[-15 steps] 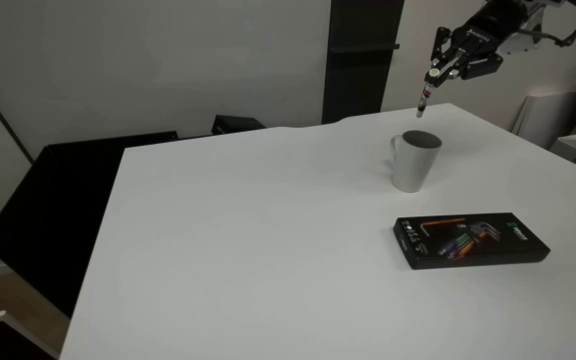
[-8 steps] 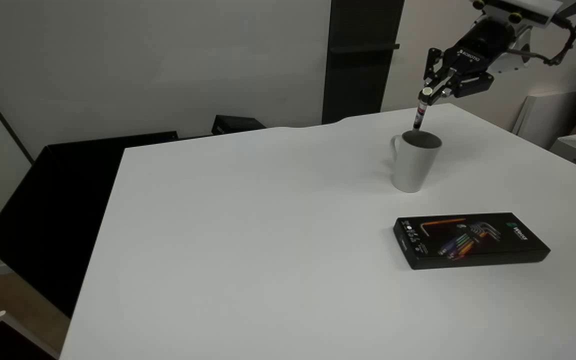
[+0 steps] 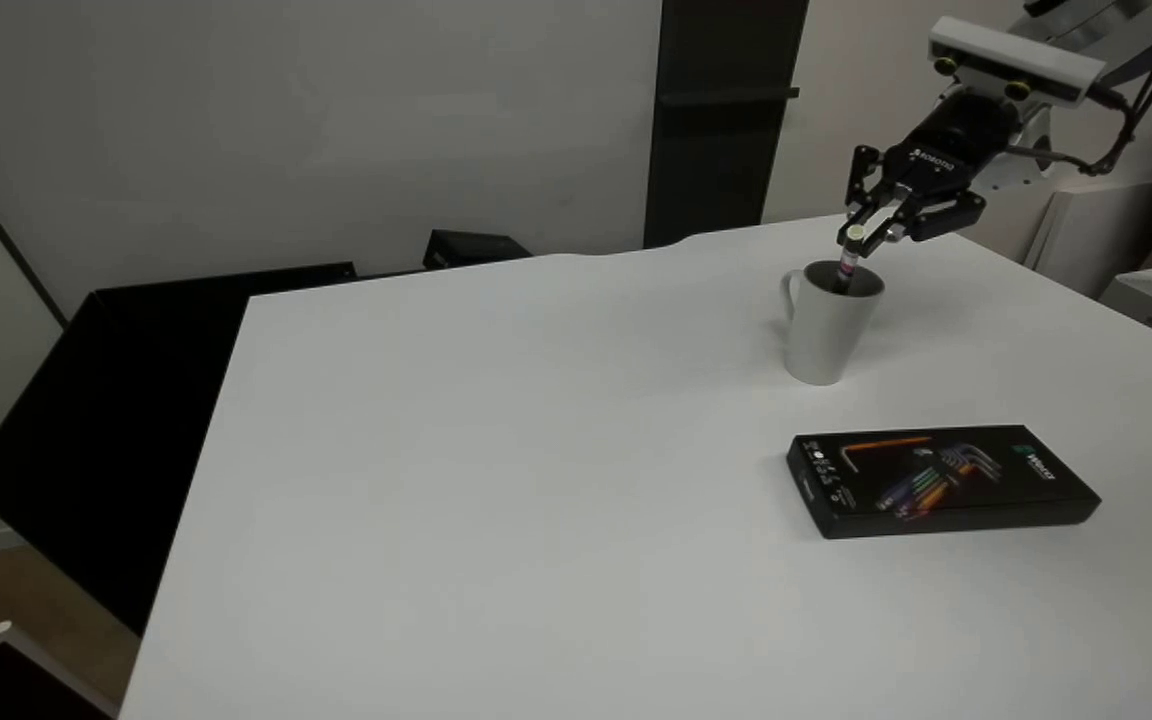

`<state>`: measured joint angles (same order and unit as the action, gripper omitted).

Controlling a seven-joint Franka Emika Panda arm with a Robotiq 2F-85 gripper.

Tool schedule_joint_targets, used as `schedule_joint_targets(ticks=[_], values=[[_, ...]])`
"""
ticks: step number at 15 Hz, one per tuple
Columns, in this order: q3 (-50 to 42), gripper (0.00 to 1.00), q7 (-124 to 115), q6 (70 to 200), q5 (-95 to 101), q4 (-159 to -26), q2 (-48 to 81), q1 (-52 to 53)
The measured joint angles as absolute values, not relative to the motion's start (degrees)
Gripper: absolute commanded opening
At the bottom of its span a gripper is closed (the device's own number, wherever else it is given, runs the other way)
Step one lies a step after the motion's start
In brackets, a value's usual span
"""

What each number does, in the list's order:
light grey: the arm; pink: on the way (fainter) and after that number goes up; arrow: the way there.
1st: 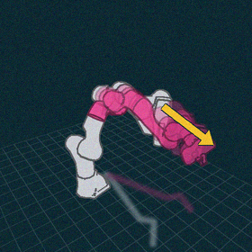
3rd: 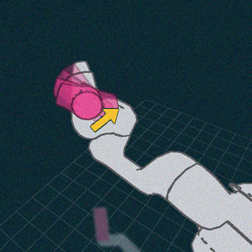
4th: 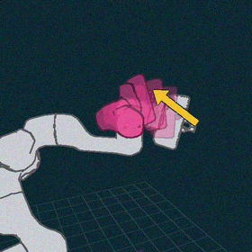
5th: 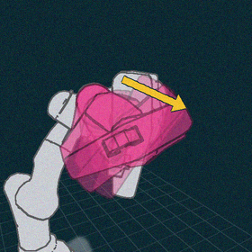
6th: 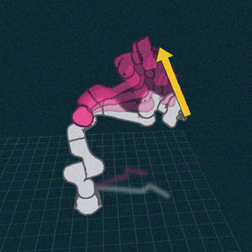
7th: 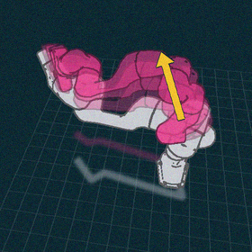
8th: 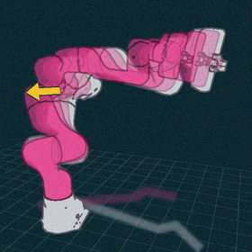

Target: Pick the pen on the table and put it in the cup

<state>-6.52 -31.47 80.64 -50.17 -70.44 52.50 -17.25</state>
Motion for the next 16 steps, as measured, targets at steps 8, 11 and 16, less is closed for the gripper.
schedule_joint_targets(ticks=[8, 11, 16], values=[[-8.8, 1.0, -25.2, 83.7, -35.9, -69.9, 45.5, -13.5], [-8.9, 1.0, -21.7, 83.6, -27.1, -70.3, 41.0, -12.5], [-8.9, 1.0, -11.9, 83.5, -12.5, -72.2, 35.2, -11.4]])
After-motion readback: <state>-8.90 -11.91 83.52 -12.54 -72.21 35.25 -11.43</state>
